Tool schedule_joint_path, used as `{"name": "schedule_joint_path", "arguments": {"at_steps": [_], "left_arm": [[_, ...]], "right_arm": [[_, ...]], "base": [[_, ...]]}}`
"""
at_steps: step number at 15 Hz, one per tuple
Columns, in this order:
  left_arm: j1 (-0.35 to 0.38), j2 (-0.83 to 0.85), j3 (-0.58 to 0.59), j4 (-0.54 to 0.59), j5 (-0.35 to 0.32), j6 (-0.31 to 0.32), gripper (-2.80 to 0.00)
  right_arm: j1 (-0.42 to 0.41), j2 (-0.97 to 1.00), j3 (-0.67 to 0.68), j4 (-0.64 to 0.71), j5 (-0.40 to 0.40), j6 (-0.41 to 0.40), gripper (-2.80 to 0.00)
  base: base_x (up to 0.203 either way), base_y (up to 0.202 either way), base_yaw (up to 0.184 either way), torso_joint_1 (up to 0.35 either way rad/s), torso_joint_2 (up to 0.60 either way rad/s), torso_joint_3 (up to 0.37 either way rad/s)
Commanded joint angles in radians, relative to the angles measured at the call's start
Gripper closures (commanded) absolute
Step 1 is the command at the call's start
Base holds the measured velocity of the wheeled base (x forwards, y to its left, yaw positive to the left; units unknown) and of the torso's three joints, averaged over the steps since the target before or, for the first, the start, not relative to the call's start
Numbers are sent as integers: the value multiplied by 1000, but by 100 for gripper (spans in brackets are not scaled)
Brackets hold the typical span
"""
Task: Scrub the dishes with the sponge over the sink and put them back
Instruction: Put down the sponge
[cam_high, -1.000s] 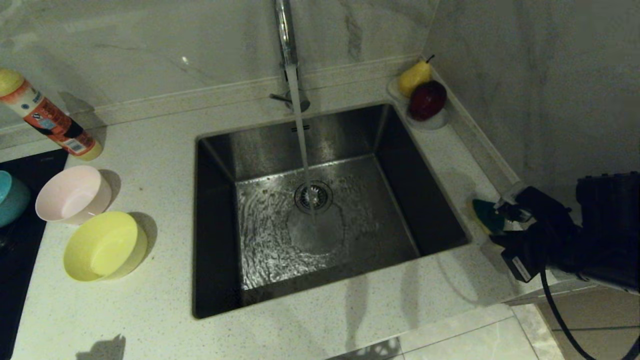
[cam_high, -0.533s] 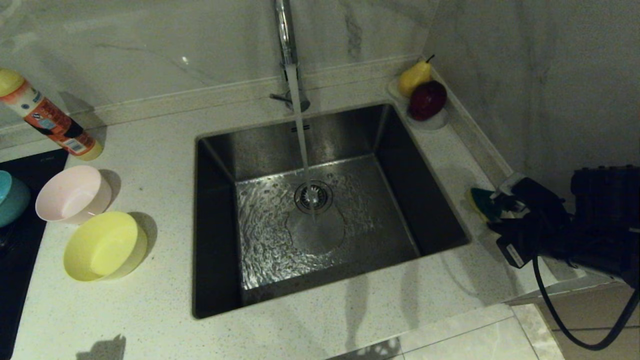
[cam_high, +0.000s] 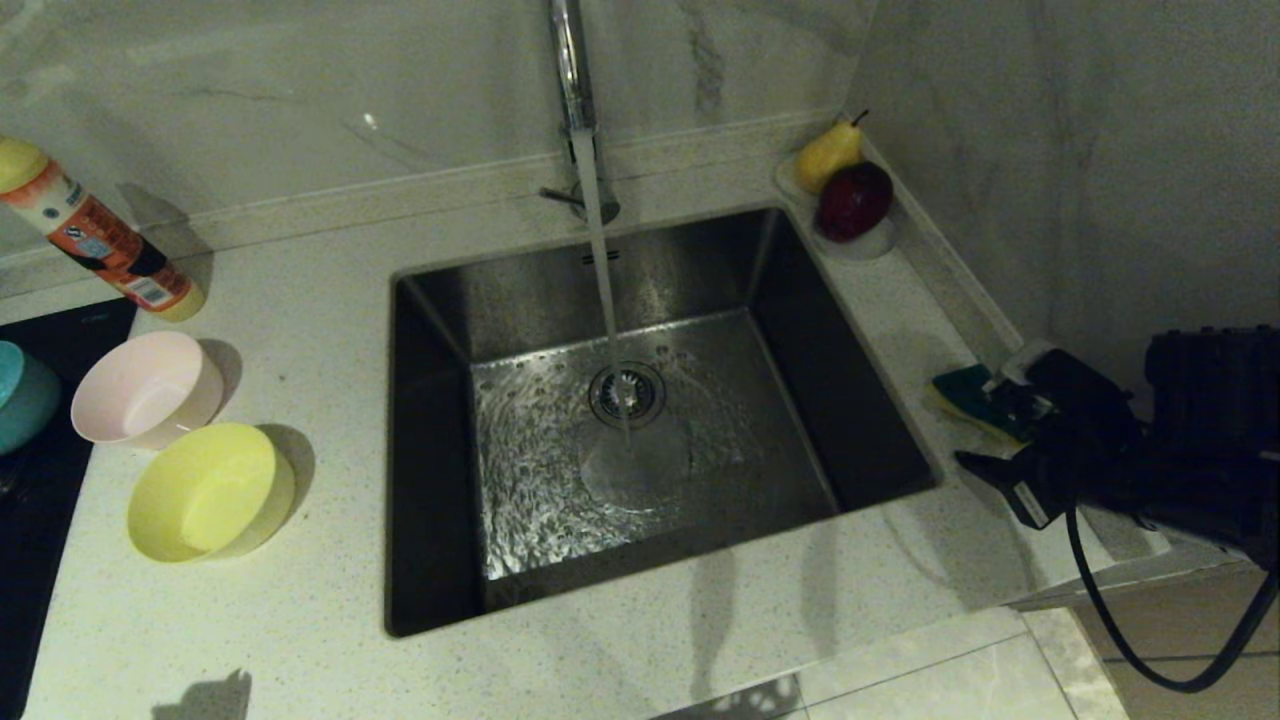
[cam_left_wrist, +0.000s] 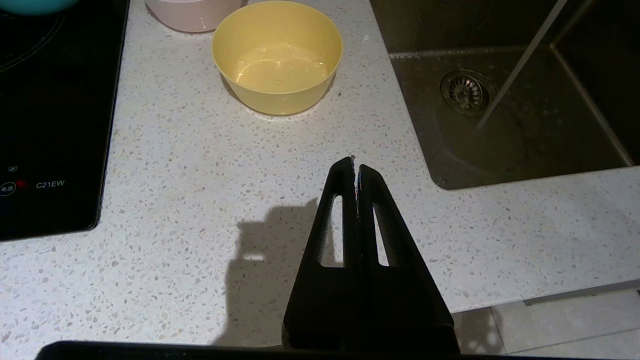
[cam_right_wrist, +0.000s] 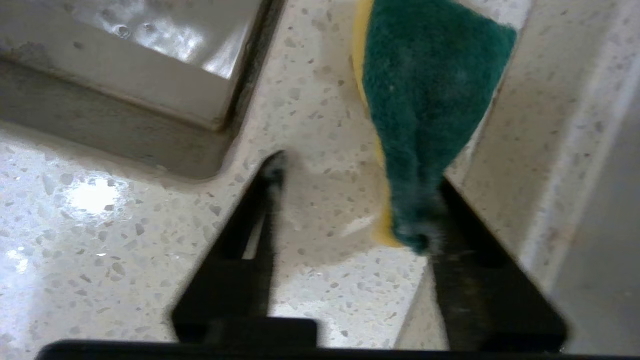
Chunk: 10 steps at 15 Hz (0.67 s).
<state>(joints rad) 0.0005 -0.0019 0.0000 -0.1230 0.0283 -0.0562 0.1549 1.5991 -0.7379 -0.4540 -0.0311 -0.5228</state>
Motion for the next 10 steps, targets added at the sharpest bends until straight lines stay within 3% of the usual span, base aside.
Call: {"name": "schedule_joint_path", "arguments": {"at_steps": [1,10], "left_arm": [[1,0,40,-1,1,-1,0],[1,0,40,-1,1,-1,0]], "right_arm": [[-11,-10,-3,2,0,-5,-280],[1,-69,10,10,5,10,-280]], "base": [[0,0,0,0,0,0],[0,0,0,0,0,0]]}}
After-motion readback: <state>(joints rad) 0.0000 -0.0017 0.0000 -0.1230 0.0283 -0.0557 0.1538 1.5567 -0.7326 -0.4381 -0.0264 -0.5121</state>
